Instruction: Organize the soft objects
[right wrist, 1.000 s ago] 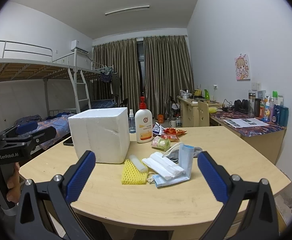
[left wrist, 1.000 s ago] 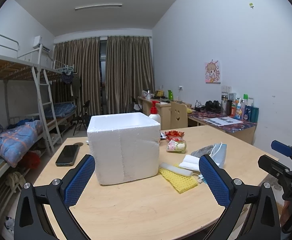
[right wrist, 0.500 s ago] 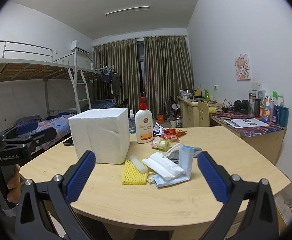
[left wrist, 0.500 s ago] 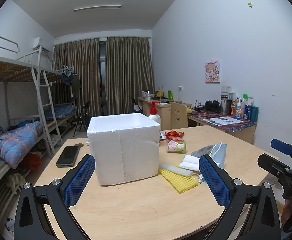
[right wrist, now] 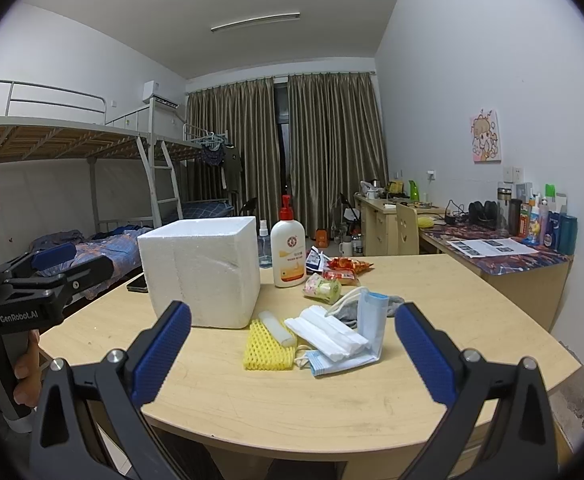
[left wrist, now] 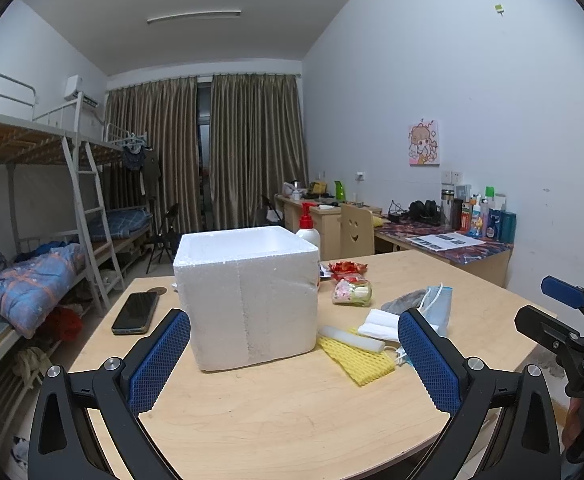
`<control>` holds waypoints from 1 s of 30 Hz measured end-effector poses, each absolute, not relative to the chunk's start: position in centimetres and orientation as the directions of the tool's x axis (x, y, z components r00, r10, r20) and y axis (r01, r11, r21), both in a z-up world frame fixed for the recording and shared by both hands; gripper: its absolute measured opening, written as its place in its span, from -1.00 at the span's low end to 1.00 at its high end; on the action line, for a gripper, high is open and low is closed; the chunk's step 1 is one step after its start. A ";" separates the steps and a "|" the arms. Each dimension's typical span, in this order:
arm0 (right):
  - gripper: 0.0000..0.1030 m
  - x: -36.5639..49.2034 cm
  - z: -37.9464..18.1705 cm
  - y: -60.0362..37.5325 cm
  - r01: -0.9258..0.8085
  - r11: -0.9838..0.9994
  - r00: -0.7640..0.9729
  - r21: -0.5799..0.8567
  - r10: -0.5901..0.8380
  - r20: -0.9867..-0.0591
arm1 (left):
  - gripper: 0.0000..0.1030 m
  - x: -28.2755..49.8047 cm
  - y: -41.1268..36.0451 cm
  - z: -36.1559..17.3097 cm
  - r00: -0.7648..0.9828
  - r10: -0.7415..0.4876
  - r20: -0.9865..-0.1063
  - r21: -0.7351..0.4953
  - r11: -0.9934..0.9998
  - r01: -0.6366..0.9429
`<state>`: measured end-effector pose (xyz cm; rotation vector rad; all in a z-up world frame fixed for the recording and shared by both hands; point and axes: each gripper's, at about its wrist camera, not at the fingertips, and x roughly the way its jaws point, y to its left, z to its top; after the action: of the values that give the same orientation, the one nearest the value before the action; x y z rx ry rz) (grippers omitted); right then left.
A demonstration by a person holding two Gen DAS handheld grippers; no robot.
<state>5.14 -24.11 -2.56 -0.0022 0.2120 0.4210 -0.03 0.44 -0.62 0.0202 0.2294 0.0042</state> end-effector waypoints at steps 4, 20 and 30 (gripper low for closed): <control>1.00 5.1 -2.6 -24.1 -0.404 0.914 0.892 0.043 0.404 -0.205 | 1.00 0.0 0.4 -0.6 0.974 0.006 -0.228 0.020 1.000 -0.002; 1.00 5.5 -2.6 -24.2 -0.407 0.913 0.891 0.036 0.405 -0.205 | 1.00 0.8 0.4 -0.8 0.968 -0.017 -0.250 0.003 1.000 0.018; 1.00 8.1 -3.4 -24.2 -0.413 0.910 0.876 0.040 0.409 -0.255 | 1.00 3.6 -0.3 -2.0 0.948 -0.061 -0.314 -0.013 0.998 0.061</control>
<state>8.09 -24.24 -3.35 -0.0155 0.2627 0.4288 3.65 -0.25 -2.01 -0.0028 0.3195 -0.0621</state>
